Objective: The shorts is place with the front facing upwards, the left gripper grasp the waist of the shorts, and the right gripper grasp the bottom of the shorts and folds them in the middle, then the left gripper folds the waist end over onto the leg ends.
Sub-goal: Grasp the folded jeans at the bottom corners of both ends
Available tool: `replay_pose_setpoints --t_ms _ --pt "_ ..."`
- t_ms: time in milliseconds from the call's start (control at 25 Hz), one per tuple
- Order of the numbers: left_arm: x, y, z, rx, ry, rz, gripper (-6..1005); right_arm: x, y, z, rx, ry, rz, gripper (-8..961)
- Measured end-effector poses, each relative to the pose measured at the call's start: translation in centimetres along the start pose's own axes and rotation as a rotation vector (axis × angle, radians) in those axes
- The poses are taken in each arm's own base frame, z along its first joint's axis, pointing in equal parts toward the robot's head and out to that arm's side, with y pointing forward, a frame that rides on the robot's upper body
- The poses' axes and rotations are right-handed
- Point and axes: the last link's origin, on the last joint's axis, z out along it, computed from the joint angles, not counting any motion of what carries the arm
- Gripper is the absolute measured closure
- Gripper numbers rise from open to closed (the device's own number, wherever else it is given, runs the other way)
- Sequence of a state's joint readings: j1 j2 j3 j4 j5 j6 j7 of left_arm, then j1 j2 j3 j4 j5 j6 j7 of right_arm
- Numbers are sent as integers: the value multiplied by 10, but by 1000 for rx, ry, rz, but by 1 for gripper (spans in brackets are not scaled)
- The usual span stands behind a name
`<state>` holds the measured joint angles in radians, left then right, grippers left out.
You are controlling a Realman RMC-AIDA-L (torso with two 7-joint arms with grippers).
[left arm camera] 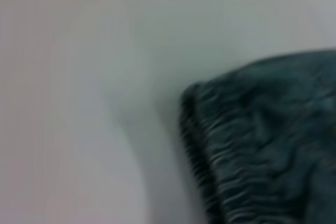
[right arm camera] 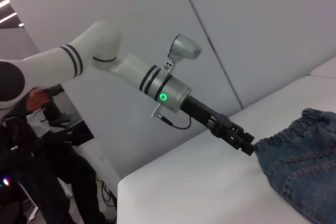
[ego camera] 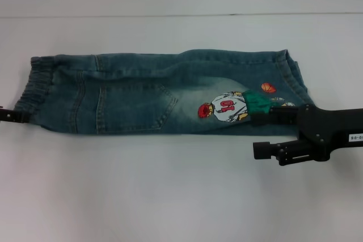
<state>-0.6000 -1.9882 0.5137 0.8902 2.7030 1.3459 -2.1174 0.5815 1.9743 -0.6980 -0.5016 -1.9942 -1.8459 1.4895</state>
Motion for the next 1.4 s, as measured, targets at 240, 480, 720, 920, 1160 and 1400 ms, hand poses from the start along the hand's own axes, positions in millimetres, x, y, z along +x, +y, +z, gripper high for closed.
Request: replay_pose_setpoints --t_ms 240,480,720,920,1160,1400 --pt "5 3 15 21 -8 16 126 1 -4 4 22 7 2 -3" --pt "13 13 24 6 -7 56 147 2 -5 5 33 5 6 -3" --pt "15 22 29 -10 -31 91 448 4 -7 4 51 0 9 -2" --pt "15 24 29 -19 -35 93 558 3 -8 5 51 2 7 -2" --pt "15 26 28 -33 -43 96 724 2 -8 7 46 8 2 -1" --pt "19 29 24 -51 -32 100 892 5 -10 9 59 32 -12 158"
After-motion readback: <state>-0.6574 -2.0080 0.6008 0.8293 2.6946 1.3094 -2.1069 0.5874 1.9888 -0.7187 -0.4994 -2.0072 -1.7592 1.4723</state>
